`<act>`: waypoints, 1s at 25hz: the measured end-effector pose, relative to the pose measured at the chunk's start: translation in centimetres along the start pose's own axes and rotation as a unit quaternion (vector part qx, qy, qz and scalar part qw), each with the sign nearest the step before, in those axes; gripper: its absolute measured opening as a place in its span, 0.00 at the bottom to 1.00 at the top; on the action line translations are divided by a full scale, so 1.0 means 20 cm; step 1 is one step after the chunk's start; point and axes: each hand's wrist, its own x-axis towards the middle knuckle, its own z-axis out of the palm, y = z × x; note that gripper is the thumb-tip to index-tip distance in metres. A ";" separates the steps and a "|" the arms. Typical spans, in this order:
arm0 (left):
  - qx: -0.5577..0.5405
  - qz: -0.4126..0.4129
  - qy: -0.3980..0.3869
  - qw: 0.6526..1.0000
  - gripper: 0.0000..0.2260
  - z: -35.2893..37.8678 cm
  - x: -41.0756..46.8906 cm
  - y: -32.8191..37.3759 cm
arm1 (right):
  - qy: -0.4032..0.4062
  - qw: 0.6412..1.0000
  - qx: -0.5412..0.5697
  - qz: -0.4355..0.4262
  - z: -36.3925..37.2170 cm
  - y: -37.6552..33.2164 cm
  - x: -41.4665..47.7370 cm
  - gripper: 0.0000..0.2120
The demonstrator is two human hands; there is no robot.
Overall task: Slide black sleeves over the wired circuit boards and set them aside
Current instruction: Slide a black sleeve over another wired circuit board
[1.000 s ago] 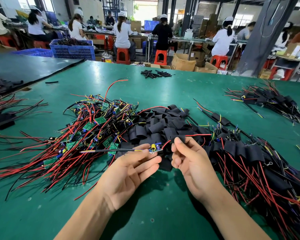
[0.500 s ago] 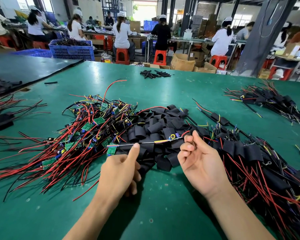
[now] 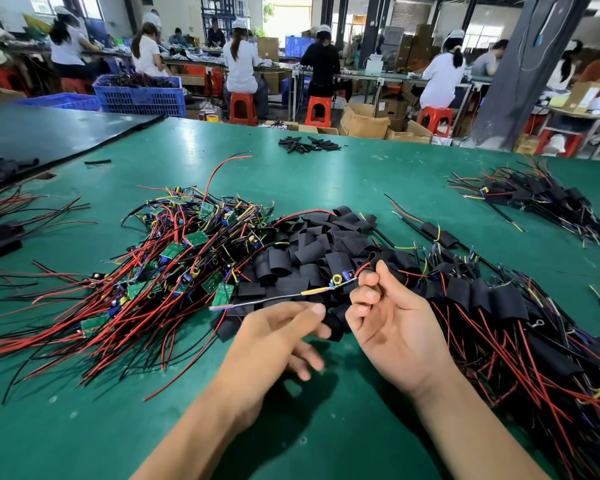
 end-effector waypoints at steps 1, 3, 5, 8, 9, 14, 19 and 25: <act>-0.067 -0.015 -0.027 0.997 0.16 0.01 0.00 0.00 | -0.002 1.000 -0.012 0.001 0.00 0.00 0.00 0.05; -0.170 -0.020 -0.047 0.984 0.17 0.00 0.01 0.02 | -0.004 0.999 -0.046 -0.003 -0.01 0.01 0.00 0.06; -0.220 -0.012 -0.045 0.974 0.14 -0.02 0.01 0.03 | -0.006 0.994 -0.109 -0.014 -0.01 0.02 0.00 0.05; -0.234 -0.013 -0.016 0.972 0.09 -0.02 0.01 0.05 | -0.022 0.978 -0.206 -0.031 -0.01 0.06 0.00 0.07; -0.232 -0.015 -0.007 0.973 0.08 -0.02 0.01 0.05 | -0.030 0.975 -0.219 -0.034 -0.01 0.07 0.00 0.07; -0.231 -0.005 0.019 0.973 0.13 -0.02 0.00 0.06 | -0.059 0.964 -0.257 -0.044 -0.01 0.09 0.00 0.07; -0.227 -0.015 0.019 0.974 0.09 -0.04 0.01 0.07 | -0.050 0.955 -0.288 -0.054 -0.01 0.09 0.00 0.08; -0.213 -0.017 0.011 0.977 0.15 -0.06 0.02 0.06 | -0.036 0.947 -0.313 -0.071 -0.04 0.09 0.00 0.06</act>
